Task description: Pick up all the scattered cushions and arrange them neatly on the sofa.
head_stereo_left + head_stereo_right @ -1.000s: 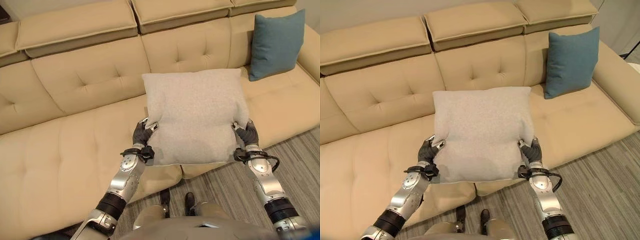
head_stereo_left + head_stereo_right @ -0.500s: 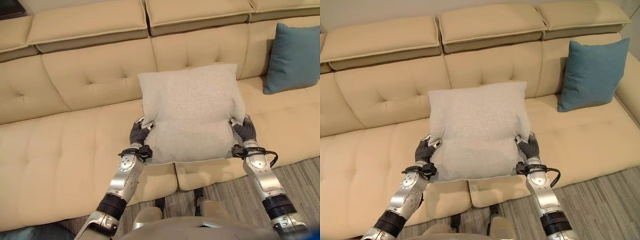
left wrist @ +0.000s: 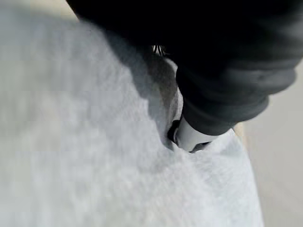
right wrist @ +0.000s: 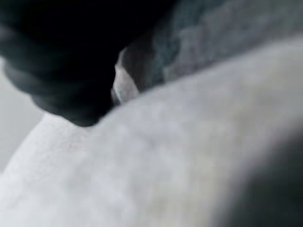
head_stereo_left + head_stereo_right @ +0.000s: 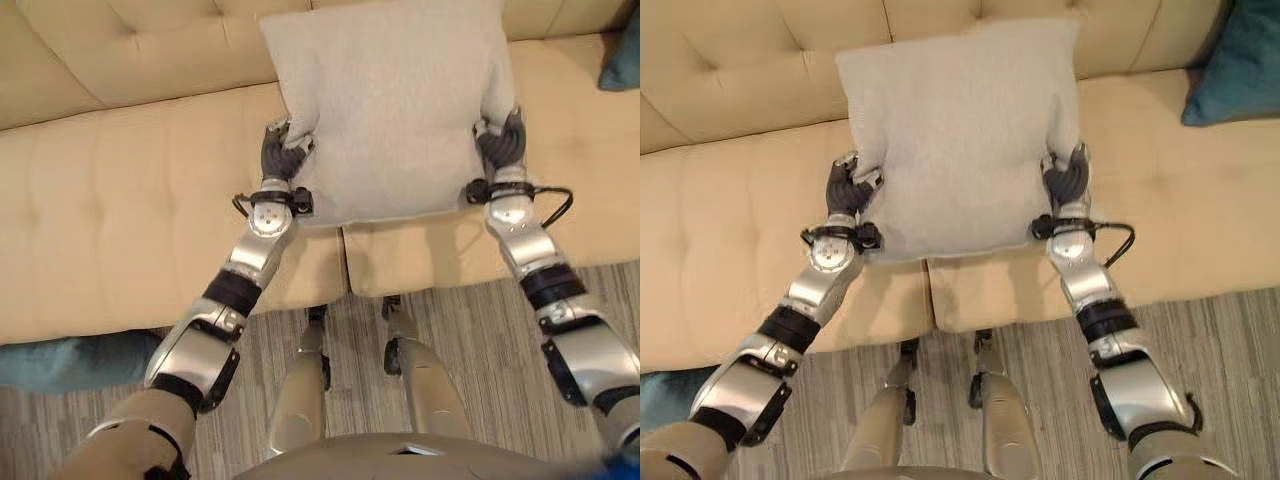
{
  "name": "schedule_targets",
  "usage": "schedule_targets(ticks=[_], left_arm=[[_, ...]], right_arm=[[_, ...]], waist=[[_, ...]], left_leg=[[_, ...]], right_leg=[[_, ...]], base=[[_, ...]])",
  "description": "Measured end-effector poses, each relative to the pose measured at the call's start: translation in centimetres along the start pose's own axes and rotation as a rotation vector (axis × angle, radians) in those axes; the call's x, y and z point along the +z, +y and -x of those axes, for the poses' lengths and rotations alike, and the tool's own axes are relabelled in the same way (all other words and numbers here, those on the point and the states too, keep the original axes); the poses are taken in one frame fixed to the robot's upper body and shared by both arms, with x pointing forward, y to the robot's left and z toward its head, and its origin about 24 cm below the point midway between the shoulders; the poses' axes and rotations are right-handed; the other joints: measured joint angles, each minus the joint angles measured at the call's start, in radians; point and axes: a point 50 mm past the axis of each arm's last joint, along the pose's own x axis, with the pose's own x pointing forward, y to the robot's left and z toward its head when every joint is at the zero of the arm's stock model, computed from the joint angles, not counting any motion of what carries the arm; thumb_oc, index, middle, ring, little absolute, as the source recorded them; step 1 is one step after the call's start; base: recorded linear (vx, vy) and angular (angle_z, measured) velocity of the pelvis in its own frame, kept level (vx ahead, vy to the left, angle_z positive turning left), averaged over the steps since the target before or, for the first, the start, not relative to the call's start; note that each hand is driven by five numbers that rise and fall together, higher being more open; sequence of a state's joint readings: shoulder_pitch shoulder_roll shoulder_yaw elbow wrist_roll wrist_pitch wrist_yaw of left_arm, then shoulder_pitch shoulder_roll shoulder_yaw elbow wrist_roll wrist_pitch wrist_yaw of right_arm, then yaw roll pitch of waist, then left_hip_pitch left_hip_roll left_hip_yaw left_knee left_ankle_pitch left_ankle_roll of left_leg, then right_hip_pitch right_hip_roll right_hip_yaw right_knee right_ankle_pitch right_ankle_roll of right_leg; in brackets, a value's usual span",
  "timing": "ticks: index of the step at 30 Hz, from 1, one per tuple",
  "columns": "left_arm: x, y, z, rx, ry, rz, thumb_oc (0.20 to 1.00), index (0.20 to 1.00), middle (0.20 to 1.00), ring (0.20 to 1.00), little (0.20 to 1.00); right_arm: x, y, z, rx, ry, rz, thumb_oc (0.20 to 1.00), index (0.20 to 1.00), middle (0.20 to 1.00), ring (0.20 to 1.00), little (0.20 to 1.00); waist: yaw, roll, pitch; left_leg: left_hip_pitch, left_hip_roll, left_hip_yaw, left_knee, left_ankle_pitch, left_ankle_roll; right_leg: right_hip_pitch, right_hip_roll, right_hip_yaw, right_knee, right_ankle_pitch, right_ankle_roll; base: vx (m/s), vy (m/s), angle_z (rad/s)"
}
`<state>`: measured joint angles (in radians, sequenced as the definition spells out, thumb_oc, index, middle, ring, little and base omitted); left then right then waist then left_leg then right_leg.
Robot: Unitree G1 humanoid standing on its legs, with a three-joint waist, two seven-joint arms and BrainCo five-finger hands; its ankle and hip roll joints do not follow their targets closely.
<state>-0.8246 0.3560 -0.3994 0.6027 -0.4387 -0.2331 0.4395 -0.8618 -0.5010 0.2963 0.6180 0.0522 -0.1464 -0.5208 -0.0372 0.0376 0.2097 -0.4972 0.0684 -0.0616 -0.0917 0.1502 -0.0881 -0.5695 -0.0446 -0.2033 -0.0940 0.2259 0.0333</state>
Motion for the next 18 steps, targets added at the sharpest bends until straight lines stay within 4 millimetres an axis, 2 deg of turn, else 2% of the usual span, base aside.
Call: schedule_targets(ticks=[2,4,5,7,11,12,13,14,16,17,18], left_arm=[[2.9,0.1,-1.8,0.015,-0.090,-0.015,0.200,0.200,0.200,0.200,0.200],[7.1,-0.3,-3.5,0.034,-0.233,-0.031,0.200,0.200,0.200,0.200,0.200],[7.8,-0.4,-3.6,0.054,-0.269,-0.033,0.200,0.200,0.200,0.200,0.200],[8.6,-0.4,-3.7,0.101,-0.310,-0.044,0.200,0.200,0.200,0.200,0.200],[9.5,-0.9,-2.2,0.236,-0.395,0.056,0.200,0.200,0.200,0.200,0.200],[9.5,-0.9,-2.2,0.242,-0.395,0.058,0.200,0.200,0.200,0.200,0.200],[9.5,-1.1,-2.3,0.236,-0.400,0.045,0.200,0.200,0.200,0.200,0.200],[9.7,-1.1,-3.0,0.243,-0.411,-0.001,0.200,0.200,0.200,0.200,0.200],[13.1,-0.1,-5.9,0.275,-0.464,-0.171,0.200,0.200,0.200,0.200,0.200],[16.1,0.4,-7.1,0.269,-0.529,-0.273,0.200,0.200,0.200,0.200,0.200],[18.2,0.5,-7.6,0.261,-0.572,-0.320,0.200,0.200,0.200,0.200,0.200]], right_arm=[[2.6,-1.2,-2.2,-0.065,-0.086,0.021,0.200,0.200,0.200,0.200,0.200],[5.9,-3.3,-4.4,-0.153,-0.197,0.069,0.200,0.200,0.200,0.200,0.200],[6.5,-3.5,-4.5,-0.178,-0.228,0.088,0.200,0.200,0.200,0.200,0.200],[7.6,-3.7,-4.7,-0.227,-0.286,0.120,0.200,0.200,0.200,0.200,0.200],[9.3,-3.9,-3.9,-0.330,-0.424,0.170,0.200,0.200,0.200,0.200,0.200],[9.3,-4.0,-3.9,-0.344,-0.430,0.178,0.200,0.200,0.200,0.200,0.200],[9.0,-3.9,-4.2,-0.353,-0.416,0.204,0.200,0.200,0.200,0.200,0.200],[9.1,-3.6,-4.8,-0.342,-0.413,0.242,0.200,0.200,0.200,0.200,0.200],[12.4,-4.1,-6.7,-0.370,-0.467,0.280,0.200,0.200,0.200,0.200,0.200],[14.5,-4.8,-7.6,-0.405,-0.492,0.266,0.200,0.200,0.200,0.200,0.200],[15.6,-5.2,-8.0,-0.431,-0.496,0.245,0.200,0.200,0.200,0.200,0.200]], waist=[[0.010,0.001,0.000],[0.025,0.009,0.000],[0.031,0.010,0.001],[0.032,0.010,0.001],[0.032,0.010,0.001],[0.024,0.006,0.002],[0.013,-0.010,-0.002],[0.031,-0.009,-0.004],[0.008,-0.013,-0.004],[-0.001,-0.017,-0.001],[-0.003,-0.023,0.006]], left_leg=[[-0.031,-0.005,0.003,0.001,0.002,0.001],[-0.078,-0.014,0.002,0.004,0.002,0.001],[-0.080,-0.017,0.003,0.008,0.002,0.000],[-0.092,-0.025,0.001,0.022,0.002,0.000],[-0.127,-0.029,-0.002,0.035,0.001,-0.001],[-0.181,-0.050,-0.001,0.117,-0.012,-0.019],[-0.241,-0.065,0.006,0.147,-0.022,-0.019],[-0.226,-0.030,0.014,0.077,0.064,-0.014],[-0.275,-0.033,-0.001,0.040,0.067,-0.016],[-0.321,-0.037,-0.001,0.039,0.069,-0.014],[-0.348,-0.041,0.000,0.037,0.083,-0.013]], right_leg=[[-0.030,-0.005,-0.003,0.000,0.007,-0.009],[-0.076,-0.014,-0.004,0.001,0.009,-0.012],[-0.075,-0.018,-0.003,0.001,0.011,-0.014],[-0.073,-0.026,-0.004,0.001,0.011,-0.014],[-0.088,-0.032,-0.002,0.001,0.011,-0.014],[-0.091,-0.052,-0.001,0.001,0.012,-0.015],[-0.107,-0.074,0.025,0.005,0.013,-0.016],[-0.120,-0.053,0.034,0.009,0.007,-0.008],[-0.193,-0.056,0.040,0.013,0.011,0.005],[-0.241,-0.061,0.041,0.013,0.018,0.014],[-0.272,-0.065,0.051,0.013,0.027,0.025]], base=[[0.00,0.045,0.01],[0.01,0.005,0.03],[0.02,-0.009,0.10],[0.02,-0.002,0.14],[0.03,-0.004,0.19],[0.00,-0.013,0.42],[0.00,-0.031,0.11],[-0.01,-0.017,-0.16],[-0.01,-0.005,-0.22],[-0.01,-0.007,-0.03],[0.00,0.000,0.00]])
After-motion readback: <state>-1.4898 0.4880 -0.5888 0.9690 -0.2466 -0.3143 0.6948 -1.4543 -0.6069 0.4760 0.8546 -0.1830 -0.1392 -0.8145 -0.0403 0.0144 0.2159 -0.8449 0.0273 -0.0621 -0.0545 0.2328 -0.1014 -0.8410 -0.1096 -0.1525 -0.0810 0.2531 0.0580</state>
